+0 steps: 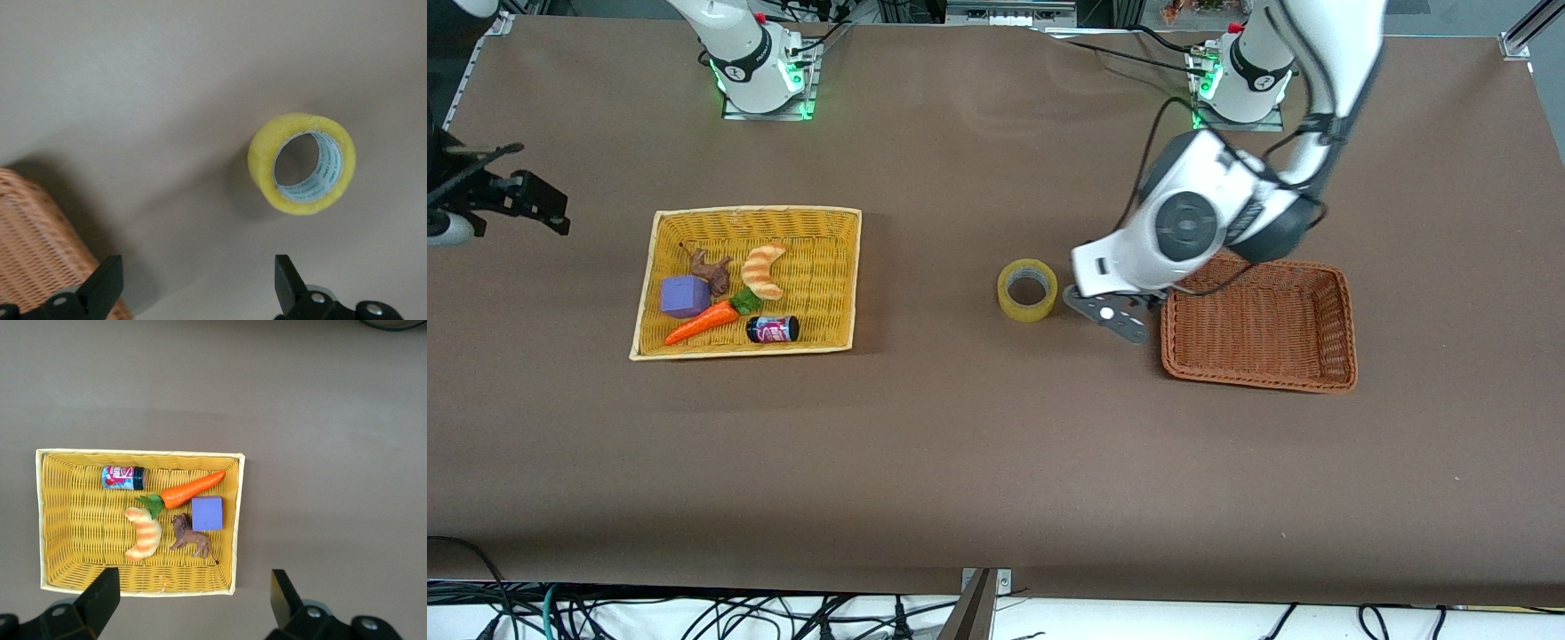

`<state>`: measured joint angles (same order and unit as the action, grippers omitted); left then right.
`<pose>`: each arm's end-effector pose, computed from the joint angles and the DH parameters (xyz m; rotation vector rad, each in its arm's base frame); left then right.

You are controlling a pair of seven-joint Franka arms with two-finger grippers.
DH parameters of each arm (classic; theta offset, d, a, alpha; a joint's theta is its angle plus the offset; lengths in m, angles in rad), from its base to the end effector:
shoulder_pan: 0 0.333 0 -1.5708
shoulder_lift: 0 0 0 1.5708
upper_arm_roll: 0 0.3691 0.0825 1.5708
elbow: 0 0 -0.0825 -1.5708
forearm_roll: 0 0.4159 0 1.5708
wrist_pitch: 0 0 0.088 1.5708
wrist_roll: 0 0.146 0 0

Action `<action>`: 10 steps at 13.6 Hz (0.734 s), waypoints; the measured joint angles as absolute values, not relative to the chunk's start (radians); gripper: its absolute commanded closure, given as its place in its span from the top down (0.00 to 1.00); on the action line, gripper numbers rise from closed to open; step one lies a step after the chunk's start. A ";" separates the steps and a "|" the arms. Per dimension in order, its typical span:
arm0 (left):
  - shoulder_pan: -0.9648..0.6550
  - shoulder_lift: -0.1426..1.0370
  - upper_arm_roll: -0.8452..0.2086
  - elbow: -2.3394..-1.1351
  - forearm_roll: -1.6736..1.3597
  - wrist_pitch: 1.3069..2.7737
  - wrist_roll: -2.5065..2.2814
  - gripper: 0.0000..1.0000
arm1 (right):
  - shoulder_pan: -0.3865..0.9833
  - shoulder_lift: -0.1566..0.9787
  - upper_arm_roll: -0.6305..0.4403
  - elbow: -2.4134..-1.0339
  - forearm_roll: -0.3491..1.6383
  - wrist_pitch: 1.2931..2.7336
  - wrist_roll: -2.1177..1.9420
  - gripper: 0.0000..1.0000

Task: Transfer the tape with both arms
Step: 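Lower the left gripper onto the tape roll and grasp its rim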

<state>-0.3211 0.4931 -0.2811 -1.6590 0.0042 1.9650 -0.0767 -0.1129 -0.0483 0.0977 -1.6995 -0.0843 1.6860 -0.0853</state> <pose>0.5880 -0.3799 0.3115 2.9615 -0.7667 -0.3101 0.5787 -0.0189 0.6120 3.0487 0.1194 0.0458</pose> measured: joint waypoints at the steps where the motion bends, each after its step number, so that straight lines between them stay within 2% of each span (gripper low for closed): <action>1: -0.350 0.522 -0.281 -1.659 0.014 1.993 -0.119 1.00 | -0.112 -0.064 0.098 -1.708 -0.084 1.687 -0.085 1.00; 6: -0.396 0.676 -0.281 -1.661 0.023 2.240 -0.160 1.00 | -0.107 -0.045 0.098 -1.704 -0.083 1.701 -0.085 1.00; 7: -0.398 0.702 -0.280 -1.661 0.040 2.275 -0.160 0.93 | -0.107 -0.036 0.098 -1.697 -0.083 1.702 -0.085 1.00; 8: -0.402 0.728 -0.280 -1.661 0.063 2.303 -0.160 0.76 | -0.107 -0.029 0.097 -1.692 -0.083 1.702 -0.085 1.00; 10: -0.414 0.761 -0.281 -1.660 0.081 2.328 -0.161 0.16 | -0.107 -0.020 0.097 -1.686 -0.083 1.702 -0.085 1.00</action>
<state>-0.4143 0.7615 -0.2806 -1.6605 0.0811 2.3282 -0.1609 -0.1070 -0.0202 0.0973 -1.6863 -0.0834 1.7016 -0.0853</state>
